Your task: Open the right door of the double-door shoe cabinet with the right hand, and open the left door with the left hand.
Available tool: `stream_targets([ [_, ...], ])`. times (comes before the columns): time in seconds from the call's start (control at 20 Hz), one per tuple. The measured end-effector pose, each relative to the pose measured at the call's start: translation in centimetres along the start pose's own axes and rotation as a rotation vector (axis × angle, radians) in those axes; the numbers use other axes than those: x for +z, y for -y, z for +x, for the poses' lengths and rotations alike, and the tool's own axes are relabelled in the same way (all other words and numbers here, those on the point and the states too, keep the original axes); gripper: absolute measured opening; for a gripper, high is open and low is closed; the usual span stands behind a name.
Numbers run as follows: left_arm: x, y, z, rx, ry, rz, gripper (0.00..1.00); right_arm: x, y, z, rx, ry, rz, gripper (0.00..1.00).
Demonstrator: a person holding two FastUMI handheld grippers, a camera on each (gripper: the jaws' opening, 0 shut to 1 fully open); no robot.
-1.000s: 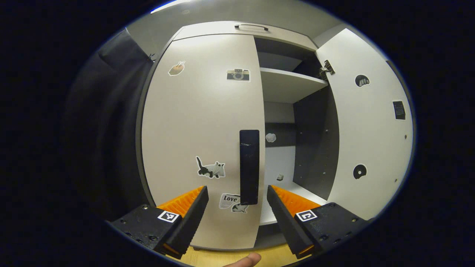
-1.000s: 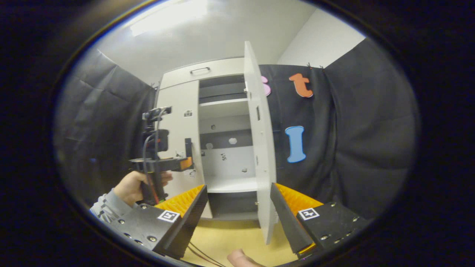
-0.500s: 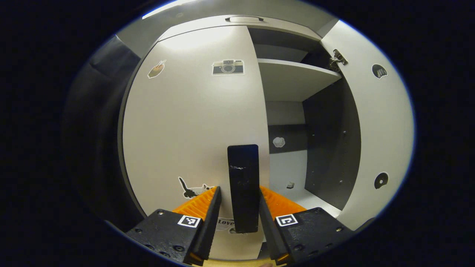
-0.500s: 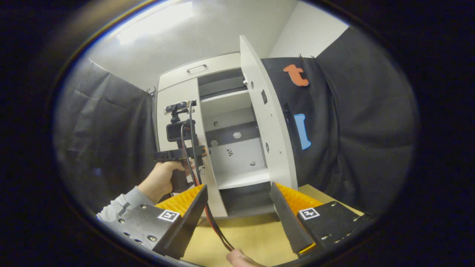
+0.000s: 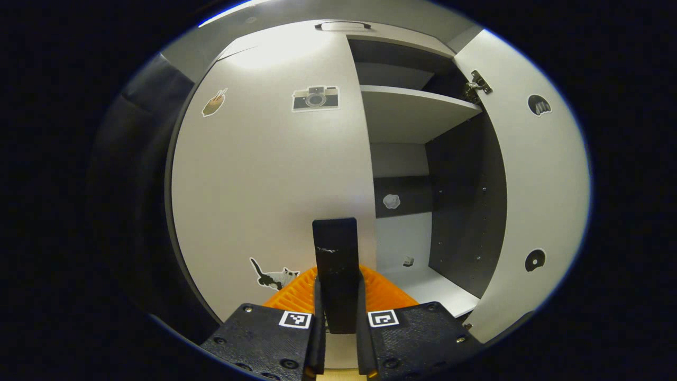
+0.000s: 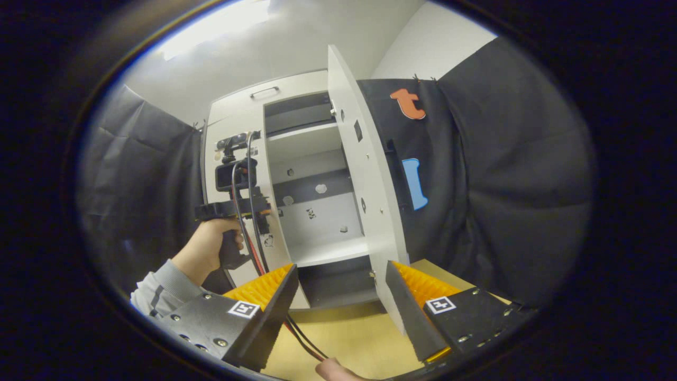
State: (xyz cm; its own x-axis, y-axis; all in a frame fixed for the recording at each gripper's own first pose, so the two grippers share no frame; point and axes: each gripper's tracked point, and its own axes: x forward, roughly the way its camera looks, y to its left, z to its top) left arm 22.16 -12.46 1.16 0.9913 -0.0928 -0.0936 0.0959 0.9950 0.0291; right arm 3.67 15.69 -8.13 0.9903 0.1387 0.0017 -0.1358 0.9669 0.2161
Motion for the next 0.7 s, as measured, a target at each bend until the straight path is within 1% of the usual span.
stream_targets([
  [0.1, 0.0, -0.3, -1.3, -0.008, -0.004, 0.005, 0.25, -0.3, -0.4, 0.0, 0.001, -0.011, -0.023, 0.98],
  [0.25, 0.0, -0.3, -2.7, -0.041, -0.004, -0.007, 0.25, -0.4, -2.1, -0.4, 0.025, -0.013, -0.063, 0.98],
  [0.45, -0.1, -1.0, -4.9, -0.080, -0.004, -0.025, 0.25, 0.0, -4.0, -1.3, 0.041, 0.005, -0.109, 0.98],
  [0.7, -0.3, -1.8, -7.0, -0.089, -0.013, -0.021, 0.25, 0.2, -5.0, -1.9, 0.036, 0.022, -0.138, 0.98],
])
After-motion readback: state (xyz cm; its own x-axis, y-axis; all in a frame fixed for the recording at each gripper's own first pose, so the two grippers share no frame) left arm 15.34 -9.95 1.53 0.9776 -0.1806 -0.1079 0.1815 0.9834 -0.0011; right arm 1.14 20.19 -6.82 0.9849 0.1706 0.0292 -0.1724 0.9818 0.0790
